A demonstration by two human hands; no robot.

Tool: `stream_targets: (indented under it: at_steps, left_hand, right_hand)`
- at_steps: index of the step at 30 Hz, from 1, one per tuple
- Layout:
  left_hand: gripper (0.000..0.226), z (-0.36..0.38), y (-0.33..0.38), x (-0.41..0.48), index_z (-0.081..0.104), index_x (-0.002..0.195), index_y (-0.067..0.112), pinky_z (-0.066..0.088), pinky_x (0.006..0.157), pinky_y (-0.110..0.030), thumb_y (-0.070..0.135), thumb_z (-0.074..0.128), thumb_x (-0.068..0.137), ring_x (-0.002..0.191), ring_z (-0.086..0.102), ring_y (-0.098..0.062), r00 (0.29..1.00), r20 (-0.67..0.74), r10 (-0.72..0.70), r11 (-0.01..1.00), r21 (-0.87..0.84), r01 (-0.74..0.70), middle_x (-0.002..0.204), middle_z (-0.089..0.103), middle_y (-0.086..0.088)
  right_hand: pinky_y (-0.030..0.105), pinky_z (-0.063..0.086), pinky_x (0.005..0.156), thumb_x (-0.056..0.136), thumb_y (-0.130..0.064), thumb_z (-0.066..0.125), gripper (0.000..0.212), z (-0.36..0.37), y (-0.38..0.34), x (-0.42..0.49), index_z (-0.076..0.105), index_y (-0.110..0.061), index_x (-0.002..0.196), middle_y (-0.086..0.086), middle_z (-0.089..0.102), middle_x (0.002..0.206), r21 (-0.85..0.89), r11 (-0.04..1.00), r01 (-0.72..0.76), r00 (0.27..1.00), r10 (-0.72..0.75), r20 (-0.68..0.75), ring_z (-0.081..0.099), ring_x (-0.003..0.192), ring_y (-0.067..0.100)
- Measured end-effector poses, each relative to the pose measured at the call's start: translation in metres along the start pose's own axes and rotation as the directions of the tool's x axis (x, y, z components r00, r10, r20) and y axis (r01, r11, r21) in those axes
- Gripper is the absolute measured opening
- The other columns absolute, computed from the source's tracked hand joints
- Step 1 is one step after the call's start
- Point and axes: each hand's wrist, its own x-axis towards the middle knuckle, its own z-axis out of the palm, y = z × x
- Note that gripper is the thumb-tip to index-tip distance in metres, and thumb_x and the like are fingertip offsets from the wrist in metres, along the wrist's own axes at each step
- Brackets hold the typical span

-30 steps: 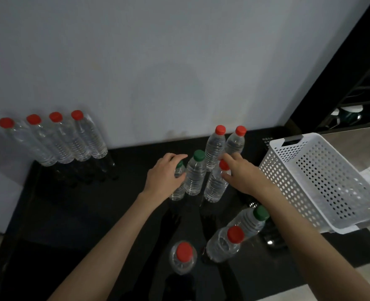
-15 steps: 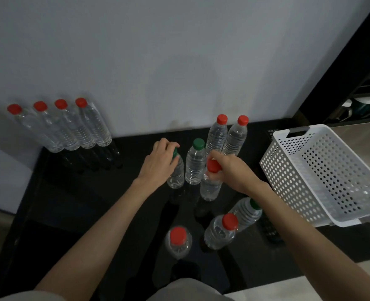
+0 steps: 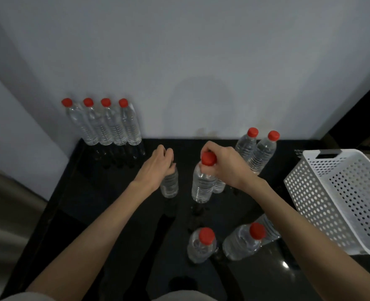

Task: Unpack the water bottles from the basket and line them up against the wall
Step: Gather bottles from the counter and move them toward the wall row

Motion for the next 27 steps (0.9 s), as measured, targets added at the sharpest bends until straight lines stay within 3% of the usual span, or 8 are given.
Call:
stream_targets:
  at_steps: [6,13,17,21,24,27]
  left_hand:
    - [0.015,-0.031,-0.085,-0.029,0.050,0.100,0.010,0.048,0.071,-0.029,0.025,0.050,0.097,0.083,0.051,-0.016,0.998,-0.044,-0.055,0.998,-0.046,0.053,0.103,0.045,-0.007]
    - [0.014,-0.062,-0.185,-0.036,0.050,0.099,0.010,0.045,0.066,-0.027,0.022,0.055,0.094,0.080,0.049,-0.015,0.992,-0.076,-0.099,0.994,-0.050,0.096,0.100,0.046,-0.005]
    - [0.013,-0.074,-0.237,-0.026,0.049,0.094,0.010,0.048,0.066,-0.032,0.019,0.057,0.093,0.077,0.051,-0.020,0.993,-0.073,-0.095,0.994,-0.065,0.090,0.095,0.046,-0.006]
    - [0.013,-0.074,-0.282,-0.010,0.048,0.092,0.011,0.037,0.063,-0.025,0.018,0.059,0.091,0.075,0.049,-0.017,0.993,-0.073,-0.094,0.993,-0.085,0.088,0.095,0.045,-0.006]
    - [0.014,-0.073,-0.310,0.001,0.047,0.091,0.011,0.037,0.065,-0.027,0.016,0.061,0.090,0.078,0.048,-0.018,0.989,-0.096,-0.117,0.982,-0.160,0.100,0.093,0.044,-0.005]
    - [0.016,-0.071,-0.329,0.010,0.045,0.089,0.013,0.031,0.062,-0.023,0.015,0.061,0.090,0.077,0.045,-0.015,0.987,-0.102,-0.122,0.975,-0.196,0.101,0.091,0.041,-0.003]
  right_hand:
    - [0.043,0.053,0.069,0.079,-0.032,0.067,0.022,0.028,-0.036,0.049,0.052,-0.025,0.094,-0.002,0.065,0.080,-0.034,0.999,-0.016,0.999,0.014,-0.049,0.061,0.071,0.022]
    - [0.034,0.048,0.064,0.082,-0.033,0.066,0.023,0.070,-0.081,0.120,0.055,-0.022,0.100,-0.004,0.063,0.080,-0.140,0.987,-0.084,0.994,0.074,-0.078,0.059,0.073,0.019]
    - [0.032,0.043,0.062,0.082,-0.033,0.066,0.023,0.097,-0.097,0.162,0.053,-0.022,0.098,-0.002,0.062,0.079,-0.107,0.981,-0.163,0.981,0.149,-0.128,0.059,0.072,0.020]
    - [0.039,0.051,0.068,0.083,-0.030,0.068,0.026,0.119,-0.103,0.202,0.054,-0.019,0.102,0.002,0.065,0.085,-0.017,0.975,-0.224,0.957,0.216,-0.193,0.061,0.077,0.024]
    - [0.042,0.054,0.072,0.087,-0.030,0.067,0.029,0.133,-0.103,0.230,0.053,-0.017,0.108,0.004,0.065,0.091,0.040,0.969,-0.244,0.945,0.246,-0.214,0.062,0.081,0.024]
    - [0.038,0.051,0.070,0.089,-0.030,0.065,0.029,0.146,-0.099,0.255,0.051,-0.015,0.110,0.005,0.063,0.092,0.051,0.960,-0.276,0.933,0.280,-0.225,0.061,0.081,0.023]
